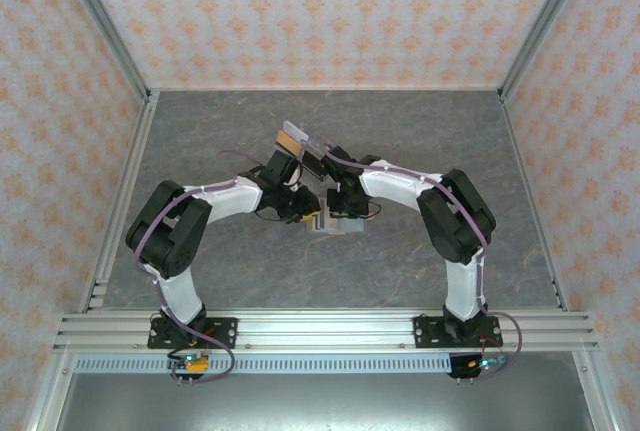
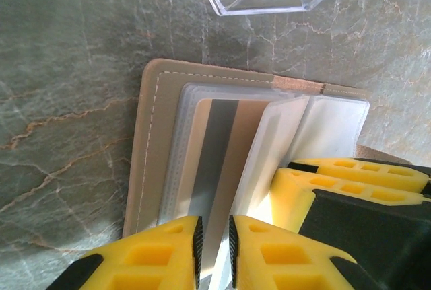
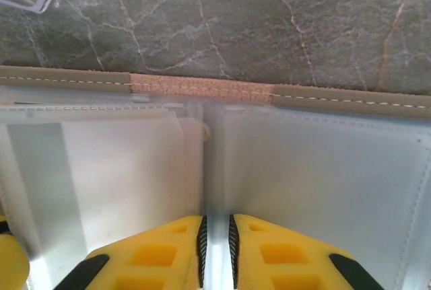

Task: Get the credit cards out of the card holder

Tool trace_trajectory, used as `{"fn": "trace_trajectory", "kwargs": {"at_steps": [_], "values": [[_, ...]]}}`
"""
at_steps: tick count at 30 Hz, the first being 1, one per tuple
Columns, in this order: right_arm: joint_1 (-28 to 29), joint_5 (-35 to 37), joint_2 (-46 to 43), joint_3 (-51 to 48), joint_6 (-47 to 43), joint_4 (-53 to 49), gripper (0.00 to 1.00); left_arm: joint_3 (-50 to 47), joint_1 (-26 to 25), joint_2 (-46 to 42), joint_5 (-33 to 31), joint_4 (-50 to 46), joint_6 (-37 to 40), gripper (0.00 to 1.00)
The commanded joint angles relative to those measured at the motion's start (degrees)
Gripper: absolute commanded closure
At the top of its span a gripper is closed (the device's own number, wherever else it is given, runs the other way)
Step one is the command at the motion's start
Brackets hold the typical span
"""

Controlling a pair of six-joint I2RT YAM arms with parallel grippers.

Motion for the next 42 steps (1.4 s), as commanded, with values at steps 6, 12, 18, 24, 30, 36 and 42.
{"fn": "trace_trajectory", "kwargs": {"at_steps": [6,12,18,24,30,36,42], "values": [[0.00,1.94,1.76,-0.52,-0.22,-1.20,0.81,2.17,-0.72,2.31,3.39,3.63,1.42,0.78],[-0.18,1.49,-1.23,-1.23,-0.24,-0.19,0.80,2.23,-0.75,1.82,1.85,2.42,2.21,0.89],[-0.44,1.13,-9.28,-7.31,1.32,9.77,0.70,1.22,-0.77,-2.89,-4.63,-5.13,8.65,0.94],[-0.91,5.40,-17.26,-13.45,3.24,16.73,0.54,1.46,-0.71,-5.85,-9.70,-11.71,12.22,0.94],[-2.25,8.99,-20.92,-16.21,5.57,18.74,0.50,1.83,-1.27,-5.83,-5.46,-8.23,10.31,0.73],[-3.19,11.01,-23.62,-17.99,7.26,19.57,0.50,3.46,-2.92,-4.09,1.12,0.68,4.77,0.54],[-4.54,12.90,-26.46,-19.74,8.51,19.18,0.49,6.08,-4.50,-1.24,2.68,4.04,1.13,0.40]]}}
